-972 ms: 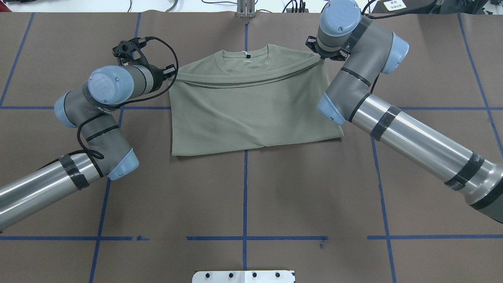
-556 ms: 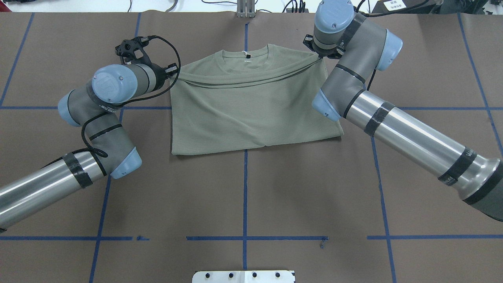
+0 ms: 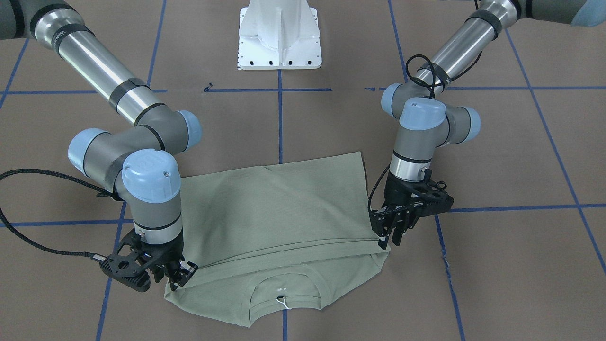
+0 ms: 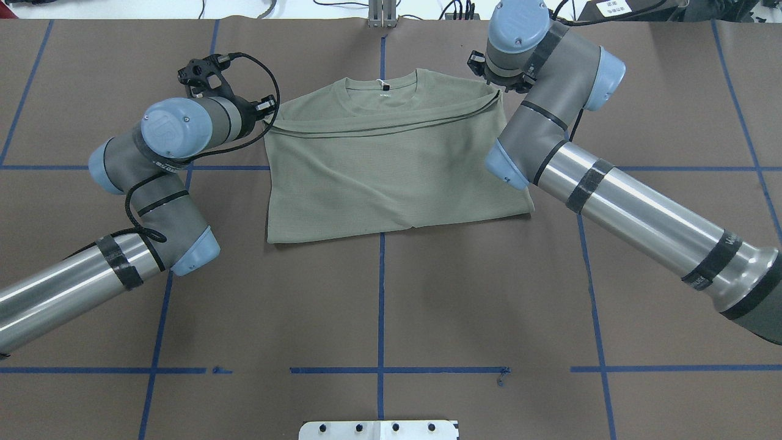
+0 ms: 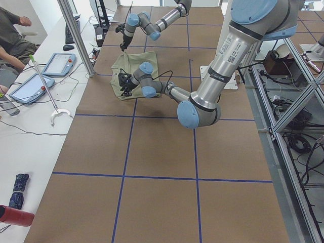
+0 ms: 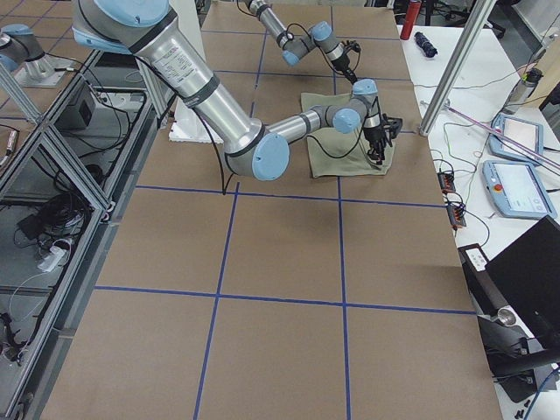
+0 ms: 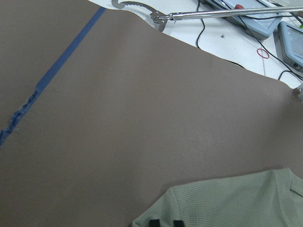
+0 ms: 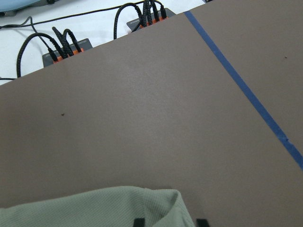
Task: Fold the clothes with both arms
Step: 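Open both grippers and raise them off the folded shirt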
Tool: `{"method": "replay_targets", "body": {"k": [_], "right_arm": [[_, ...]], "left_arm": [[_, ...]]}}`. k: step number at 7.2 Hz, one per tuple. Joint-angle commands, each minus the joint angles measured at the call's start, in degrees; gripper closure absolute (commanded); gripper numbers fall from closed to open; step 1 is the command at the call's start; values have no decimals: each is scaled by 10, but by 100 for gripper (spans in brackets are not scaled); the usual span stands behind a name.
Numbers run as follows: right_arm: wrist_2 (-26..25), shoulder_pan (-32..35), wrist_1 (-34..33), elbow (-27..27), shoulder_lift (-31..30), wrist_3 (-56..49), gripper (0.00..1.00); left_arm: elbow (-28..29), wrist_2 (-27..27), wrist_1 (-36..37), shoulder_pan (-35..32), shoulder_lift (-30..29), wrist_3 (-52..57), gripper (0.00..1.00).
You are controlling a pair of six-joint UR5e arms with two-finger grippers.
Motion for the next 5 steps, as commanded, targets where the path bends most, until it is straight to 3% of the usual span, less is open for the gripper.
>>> {"method": "replay_targets", "body": {"k": [1,3,5], "right_arm": [[20,9,-1,82,-41,7,30],[22,-31,1,268,-198,67,24],[16,-81,2,319,-254,198,21]], "left_arm": [[-15,-4,-11,-16,2,16,50],[-27,-5,-11,-16,4,16,50],[-38,-7,-11,-16,7,16,50]]}}
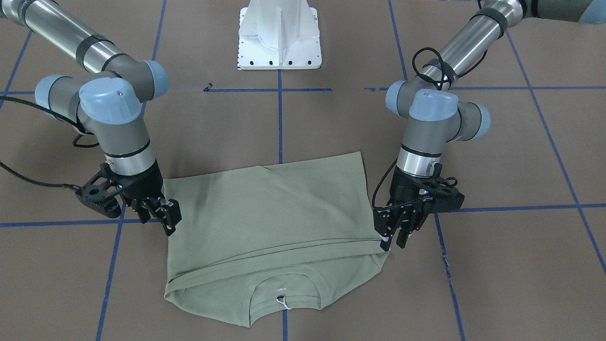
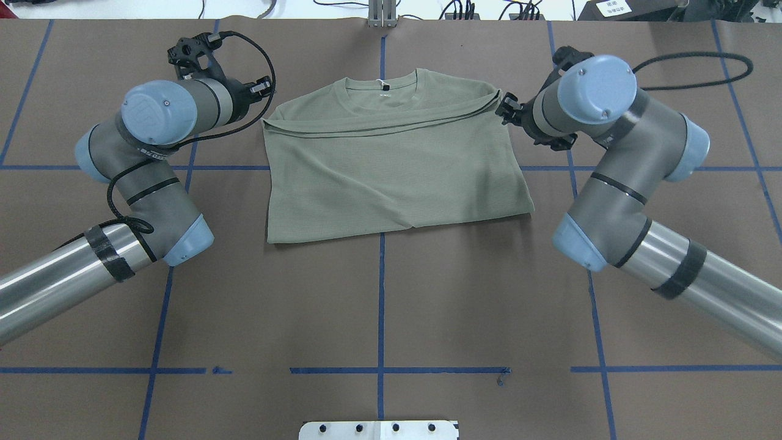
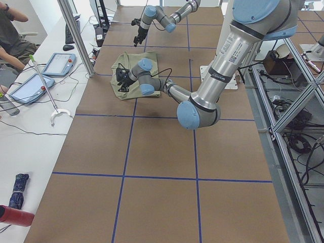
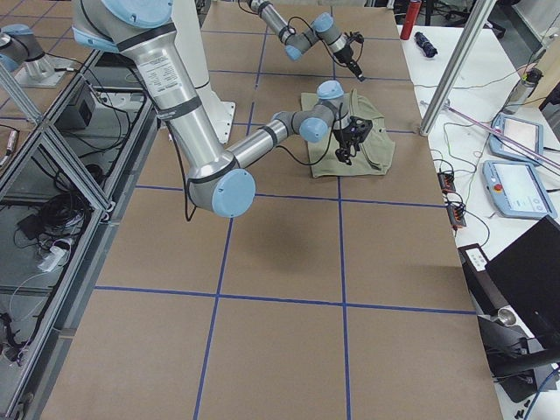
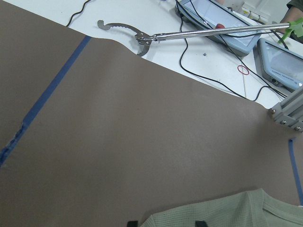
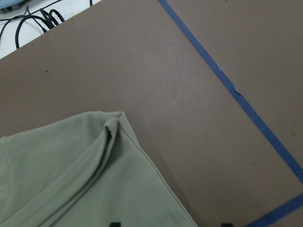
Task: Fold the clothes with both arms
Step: 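Lower the right gripper to the folded edge nearest it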
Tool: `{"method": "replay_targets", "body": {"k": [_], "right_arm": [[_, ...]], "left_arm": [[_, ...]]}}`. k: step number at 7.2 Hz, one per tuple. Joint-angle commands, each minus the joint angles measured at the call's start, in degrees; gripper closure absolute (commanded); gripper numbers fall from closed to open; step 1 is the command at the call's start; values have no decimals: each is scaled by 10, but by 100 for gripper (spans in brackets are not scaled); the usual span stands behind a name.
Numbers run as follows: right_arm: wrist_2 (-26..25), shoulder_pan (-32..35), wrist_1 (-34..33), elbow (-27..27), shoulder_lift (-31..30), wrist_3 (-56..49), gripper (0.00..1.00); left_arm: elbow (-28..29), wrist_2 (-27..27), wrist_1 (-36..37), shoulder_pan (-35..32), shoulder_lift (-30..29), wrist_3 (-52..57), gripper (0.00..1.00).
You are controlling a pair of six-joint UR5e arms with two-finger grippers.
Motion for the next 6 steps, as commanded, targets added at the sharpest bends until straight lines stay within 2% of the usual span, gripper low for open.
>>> {"method": "replay_targets", "body": {"k": [1,2,6], "right_arm": [[-14,-55,0,62,-74,88,21],[-14,-61,1,77,-102,90,21],[-25,-84,0,47,-88,85,23]], "left_arm": [[-5,-1,1,0,2,0,50],[-5,-5,1,0,2,1,50],[-5,-7,1,1,3,1,50]]}}
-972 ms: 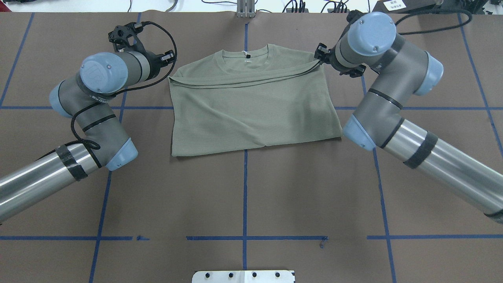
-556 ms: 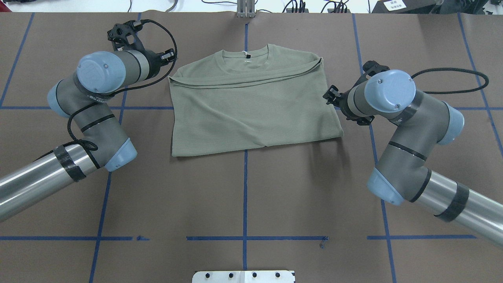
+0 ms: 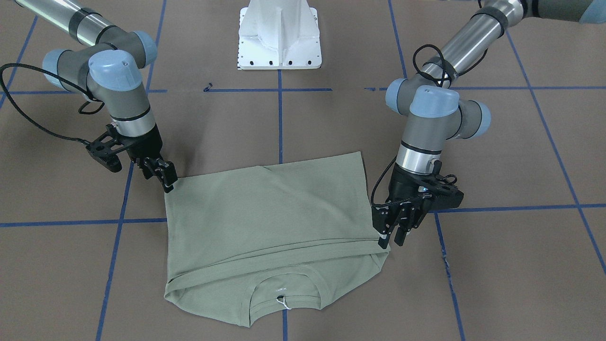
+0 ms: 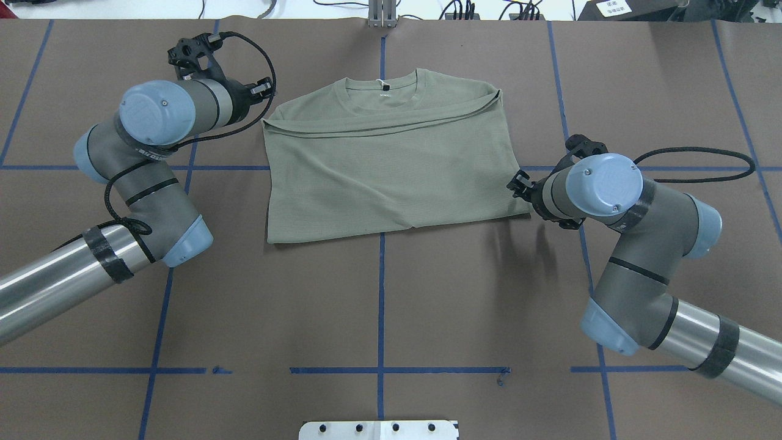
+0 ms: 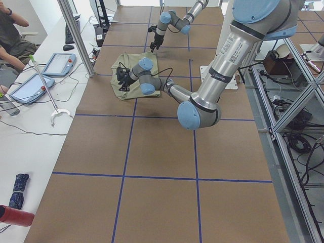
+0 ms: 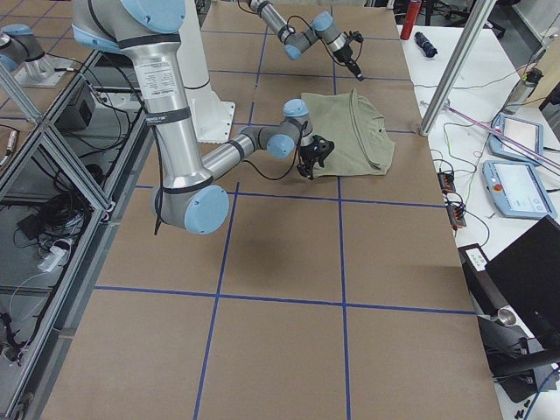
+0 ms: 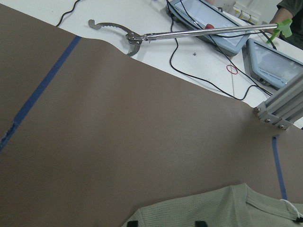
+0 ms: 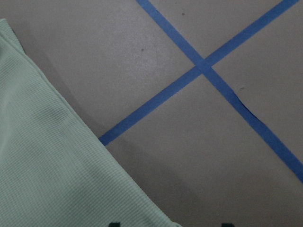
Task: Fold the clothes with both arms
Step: 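Lower the right gripper to the folded edge nearest it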
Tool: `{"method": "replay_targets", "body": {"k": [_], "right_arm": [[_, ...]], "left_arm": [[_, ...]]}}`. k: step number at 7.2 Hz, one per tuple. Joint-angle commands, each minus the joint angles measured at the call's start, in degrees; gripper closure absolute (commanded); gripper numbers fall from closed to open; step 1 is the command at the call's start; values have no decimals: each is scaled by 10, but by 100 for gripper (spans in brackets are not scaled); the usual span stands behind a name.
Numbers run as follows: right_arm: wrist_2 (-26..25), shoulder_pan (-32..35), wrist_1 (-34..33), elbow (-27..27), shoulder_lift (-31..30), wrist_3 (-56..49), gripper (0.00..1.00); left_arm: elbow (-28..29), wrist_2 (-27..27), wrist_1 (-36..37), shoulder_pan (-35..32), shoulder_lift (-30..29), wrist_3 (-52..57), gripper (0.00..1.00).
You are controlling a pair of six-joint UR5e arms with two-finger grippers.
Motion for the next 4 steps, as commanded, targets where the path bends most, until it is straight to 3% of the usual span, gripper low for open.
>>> {"method": "replay_targets", "body": {"k": [1,2,3,4], "right_arm": [[-2,-2,0,-11,3,-1,24],[-2,-1,0,-11,3,0,32],[-2,-1,1,-10,3,2,81],[-1,-1,0,-9,3,0,100]], "left_arm": [[0,0,1,1,1,0,50],[0,0,1,1,0,0,50],[0,0,2,1,0,0,50],[0,0,2,1,0,0,50]]}}
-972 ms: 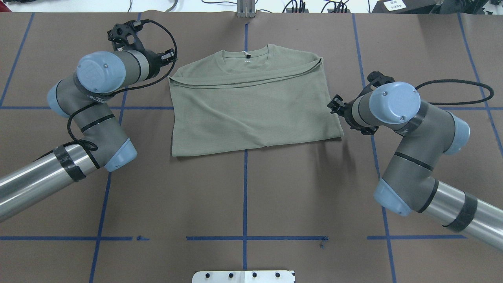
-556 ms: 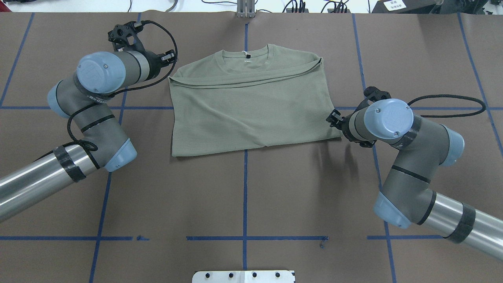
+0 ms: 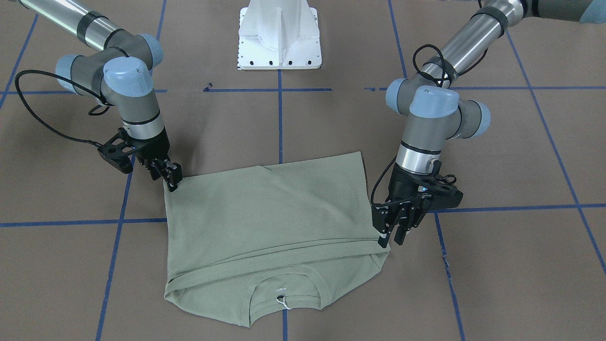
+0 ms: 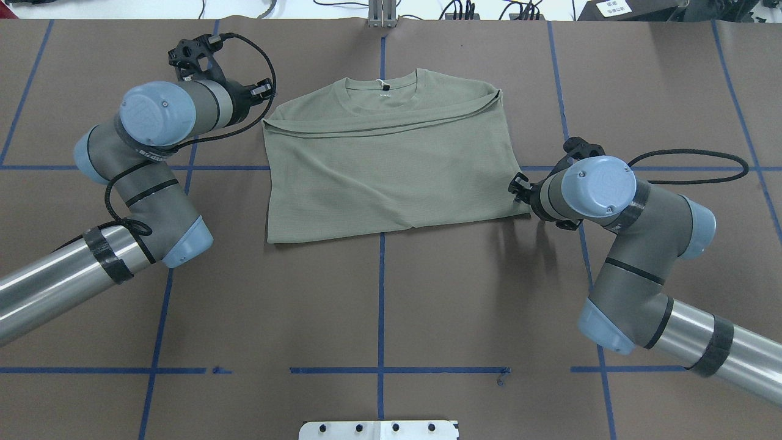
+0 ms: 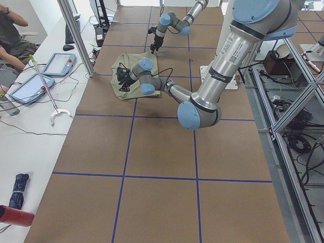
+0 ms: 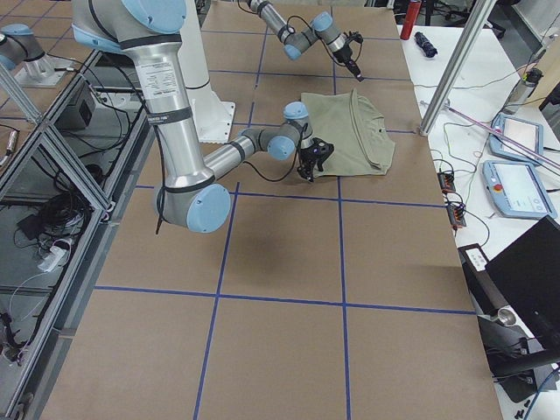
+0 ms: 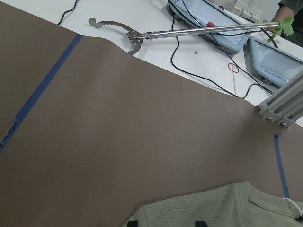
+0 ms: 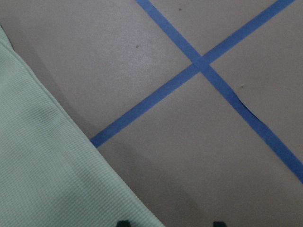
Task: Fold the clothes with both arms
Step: 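Lower the right gripper to the folded edge nearest it, then grasp the shirt edge with the right gripper and drag it toward the robot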
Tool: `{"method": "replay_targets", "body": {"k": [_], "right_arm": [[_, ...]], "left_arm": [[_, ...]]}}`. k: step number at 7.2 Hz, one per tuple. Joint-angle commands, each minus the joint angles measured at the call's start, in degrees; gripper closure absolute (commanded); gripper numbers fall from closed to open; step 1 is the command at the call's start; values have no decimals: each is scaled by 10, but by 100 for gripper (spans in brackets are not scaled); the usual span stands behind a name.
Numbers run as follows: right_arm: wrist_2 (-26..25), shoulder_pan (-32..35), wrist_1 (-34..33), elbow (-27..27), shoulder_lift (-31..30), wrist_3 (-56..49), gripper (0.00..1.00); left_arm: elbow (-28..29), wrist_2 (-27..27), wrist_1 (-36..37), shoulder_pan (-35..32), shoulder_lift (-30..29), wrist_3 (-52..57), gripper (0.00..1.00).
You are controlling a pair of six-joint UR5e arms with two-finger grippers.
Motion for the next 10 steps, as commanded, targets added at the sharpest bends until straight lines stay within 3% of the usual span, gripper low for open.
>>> {"method": "replay_targets", "body": {"k": [1,4,6,8,9,10], "right_arm": [[1,-1,0,1,0,-2,100],[9,4,0,32,-5,-1,100],[57,-9,-8,150,-99,36,100],[55,-104,-10,249,-189,124,100],[56,-156,-11,296,-228,159,100],[55,-223,-20,323,-258,198,100]], "left_arm": [[0,0,1,0,0,0,50],[-1,-1,-1,0,-4,0,50],[-33,-10,0,2,-1,-1,50],[-75,-127,-1,4,27,-7,49],[-108,-129,-1,5,33,-9,38],[-134,-136,-1,11,34,-57,38]]}}
